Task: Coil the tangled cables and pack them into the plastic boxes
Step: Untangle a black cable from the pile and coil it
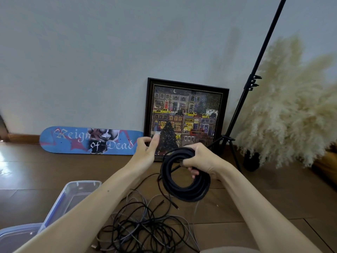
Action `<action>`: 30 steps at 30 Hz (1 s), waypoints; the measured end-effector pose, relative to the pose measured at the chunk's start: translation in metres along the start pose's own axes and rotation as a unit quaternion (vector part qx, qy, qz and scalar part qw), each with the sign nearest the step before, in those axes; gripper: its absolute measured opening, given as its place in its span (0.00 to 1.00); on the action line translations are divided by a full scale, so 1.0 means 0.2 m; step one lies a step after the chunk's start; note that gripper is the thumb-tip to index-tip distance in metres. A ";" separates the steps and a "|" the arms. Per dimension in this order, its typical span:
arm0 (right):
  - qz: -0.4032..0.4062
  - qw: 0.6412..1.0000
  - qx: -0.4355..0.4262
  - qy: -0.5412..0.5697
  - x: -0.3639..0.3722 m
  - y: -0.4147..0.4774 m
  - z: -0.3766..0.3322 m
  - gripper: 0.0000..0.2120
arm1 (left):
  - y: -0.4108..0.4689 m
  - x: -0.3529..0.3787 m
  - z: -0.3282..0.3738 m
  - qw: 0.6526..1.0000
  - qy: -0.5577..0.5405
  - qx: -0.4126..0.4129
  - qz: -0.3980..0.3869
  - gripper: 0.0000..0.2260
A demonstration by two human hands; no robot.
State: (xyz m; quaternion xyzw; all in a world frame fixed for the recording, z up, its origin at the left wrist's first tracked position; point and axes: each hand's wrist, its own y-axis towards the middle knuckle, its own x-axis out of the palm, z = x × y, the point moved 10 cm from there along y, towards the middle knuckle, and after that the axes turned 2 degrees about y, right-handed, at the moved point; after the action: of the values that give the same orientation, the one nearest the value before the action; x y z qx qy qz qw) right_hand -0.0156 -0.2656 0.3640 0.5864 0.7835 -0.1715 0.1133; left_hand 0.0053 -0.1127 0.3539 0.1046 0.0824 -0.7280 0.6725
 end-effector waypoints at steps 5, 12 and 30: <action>-0.089 0.994 -0.026 -0.064 0.11 -0.01 -0.03 0.14 | -0.03 0.15 0.01 0.983 0.077 0.030 -0.166 0.18; -0.024 0.999 -0.035 -0.025 -0.03 -0.01 -0.04 0.17 | -0.02 0.09 0.10 0.986 0.026 0.114 -0.121 0.09; 0.071 0.996 -0.046 0.019 -0.11 -0.01 -0.07 0.29 | -0.01 0.02 0.17 0.985 0.050 0.153 -0.063 0.08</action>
State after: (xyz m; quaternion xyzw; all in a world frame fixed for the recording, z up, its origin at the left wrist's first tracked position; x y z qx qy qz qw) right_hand -0.0112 -0.2806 0.3860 0.6378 0.7490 -0.1155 0.1375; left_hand 0.0012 -0.1262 0.3853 0.2368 0.0104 -0.7671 0.5962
